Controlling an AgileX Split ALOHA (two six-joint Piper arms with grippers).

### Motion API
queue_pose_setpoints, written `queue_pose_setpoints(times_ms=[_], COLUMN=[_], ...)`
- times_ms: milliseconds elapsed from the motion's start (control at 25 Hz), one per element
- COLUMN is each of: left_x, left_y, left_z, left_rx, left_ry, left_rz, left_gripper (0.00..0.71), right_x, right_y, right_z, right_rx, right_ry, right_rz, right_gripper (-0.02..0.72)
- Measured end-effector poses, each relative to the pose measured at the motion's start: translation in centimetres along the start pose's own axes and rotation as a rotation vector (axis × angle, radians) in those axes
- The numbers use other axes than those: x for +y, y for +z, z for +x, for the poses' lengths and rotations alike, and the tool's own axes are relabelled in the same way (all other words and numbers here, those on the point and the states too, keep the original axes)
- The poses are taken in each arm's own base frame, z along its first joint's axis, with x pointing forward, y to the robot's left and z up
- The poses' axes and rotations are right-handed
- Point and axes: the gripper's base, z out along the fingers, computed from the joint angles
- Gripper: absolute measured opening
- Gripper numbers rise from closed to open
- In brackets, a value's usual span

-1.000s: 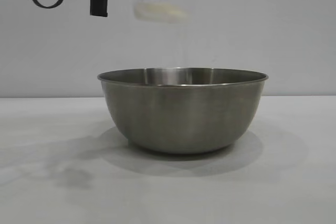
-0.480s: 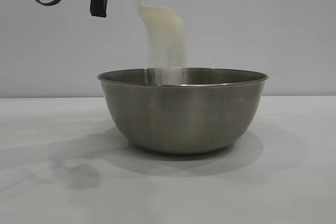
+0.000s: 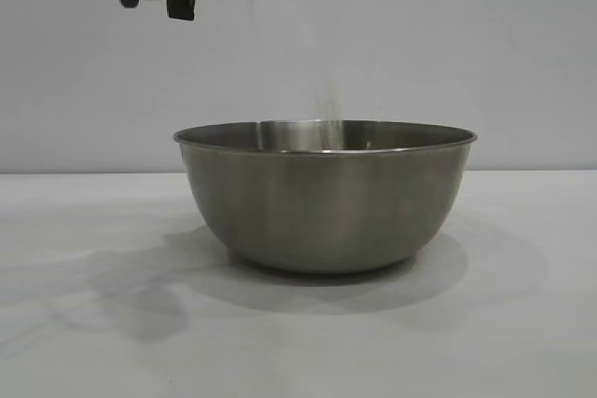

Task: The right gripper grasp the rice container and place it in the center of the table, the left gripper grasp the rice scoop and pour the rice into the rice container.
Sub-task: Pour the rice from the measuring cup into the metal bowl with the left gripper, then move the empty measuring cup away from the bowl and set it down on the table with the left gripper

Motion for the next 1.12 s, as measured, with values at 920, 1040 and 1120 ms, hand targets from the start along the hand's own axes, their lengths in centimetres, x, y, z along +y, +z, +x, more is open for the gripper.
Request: queue_pose_setpoints(times_ms=[920,1040,1120], left_x=[0.0,-0.1,-0.2], left_y=[0.0,0.0,0.0], left_z=[0.2,0.7,1.0], left_rx=[0.030,0.085,0.120], left_ry=[-0.119,-0.315,-0.441], left_rz=[0.003,0.004,0.000], left_gripper=[0.000,0.000,0.000], right_x=[0.0,0.0,0.0], right_y=[0.0,0.0,0.0], right_z=[0.0,0.0,0.0], right_rx=[0.000,0.000,0.000], right_ry=[0.000,0.000,0.000], right_rz=[0.000,0.000,0.000], right_gripper=[0.510,0.510,0.510])
